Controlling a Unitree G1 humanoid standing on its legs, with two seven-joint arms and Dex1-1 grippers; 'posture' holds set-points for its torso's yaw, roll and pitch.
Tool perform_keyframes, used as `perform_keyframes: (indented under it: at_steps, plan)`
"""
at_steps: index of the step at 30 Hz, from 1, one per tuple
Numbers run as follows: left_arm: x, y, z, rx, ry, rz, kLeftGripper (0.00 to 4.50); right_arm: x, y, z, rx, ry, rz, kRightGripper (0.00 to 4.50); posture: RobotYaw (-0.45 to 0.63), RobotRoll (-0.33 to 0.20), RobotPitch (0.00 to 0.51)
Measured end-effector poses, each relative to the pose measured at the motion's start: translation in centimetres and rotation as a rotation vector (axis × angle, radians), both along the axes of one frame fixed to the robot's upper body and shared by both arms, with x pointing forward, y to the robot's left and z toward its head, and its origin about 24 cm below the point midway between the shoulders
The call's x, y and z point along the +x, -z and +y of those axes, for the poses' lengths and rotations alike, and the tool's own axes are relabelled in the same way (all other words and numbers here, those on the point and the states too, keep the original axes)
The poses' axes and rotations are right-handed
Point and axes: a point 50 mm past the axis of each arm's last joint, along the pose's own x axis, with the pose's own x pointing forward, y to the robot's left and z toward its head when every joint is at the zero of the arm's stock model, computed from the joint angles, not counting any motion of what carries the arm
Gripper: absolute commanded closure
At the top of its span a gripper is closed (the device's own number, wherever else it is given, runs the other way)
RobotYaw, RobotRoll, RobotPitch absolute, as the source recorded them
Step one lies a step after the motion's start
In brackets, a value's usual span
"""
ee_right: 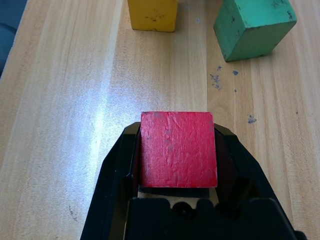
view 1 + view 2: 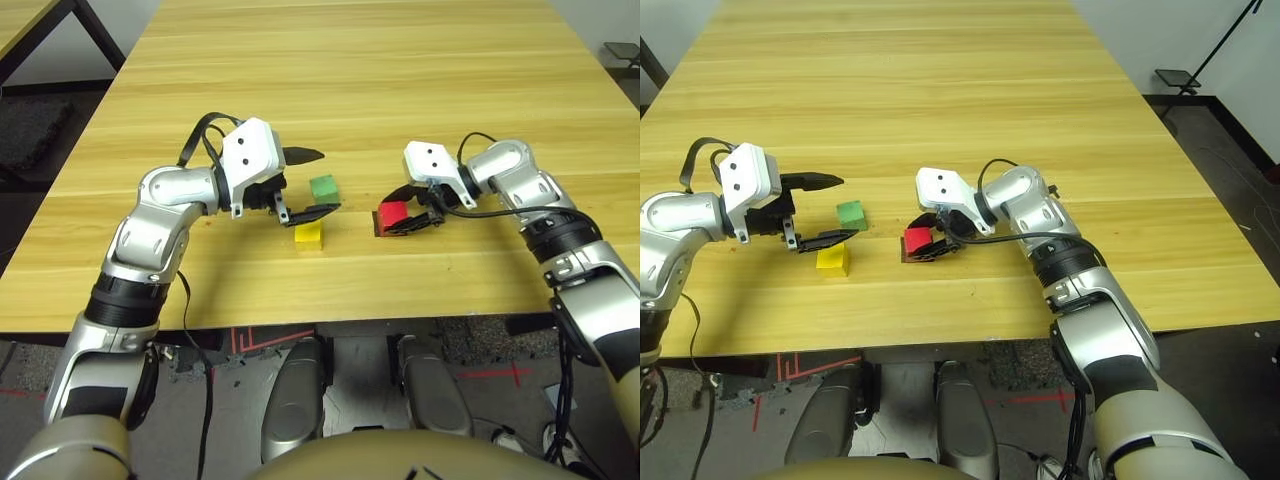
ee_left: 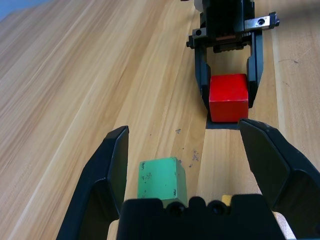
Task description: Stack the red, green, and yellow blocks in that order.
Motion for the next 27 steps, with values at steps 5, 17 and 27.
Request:
perform_keyframes:
  at_steps: [5, 17, 27]
  plan:
    - [0.0, 0.0, 0.0, 0.000, -0.003, -0.001, 0.00, 0.0, 0.0, 0.0, -0.001, -0.001, 0.002, 1.72, 0.37, -0.110, 0.152]
    - [2.5, -0.4, -0.7, 0.145, -0.037, 0.020, 0.00, 0.9, -3.6, -2.4, 0.137, 0.007, -0.018, 0.03, 0.29, -0.064, 0.141]
    - [5.1, 1.6, -0.7, 0.260, -0.059, 0.166, 0.00, 1.2, -5.3, -6.4, 0.181, 0.159, -0.083, 0.03, 0.21, -0.031, 0.136]
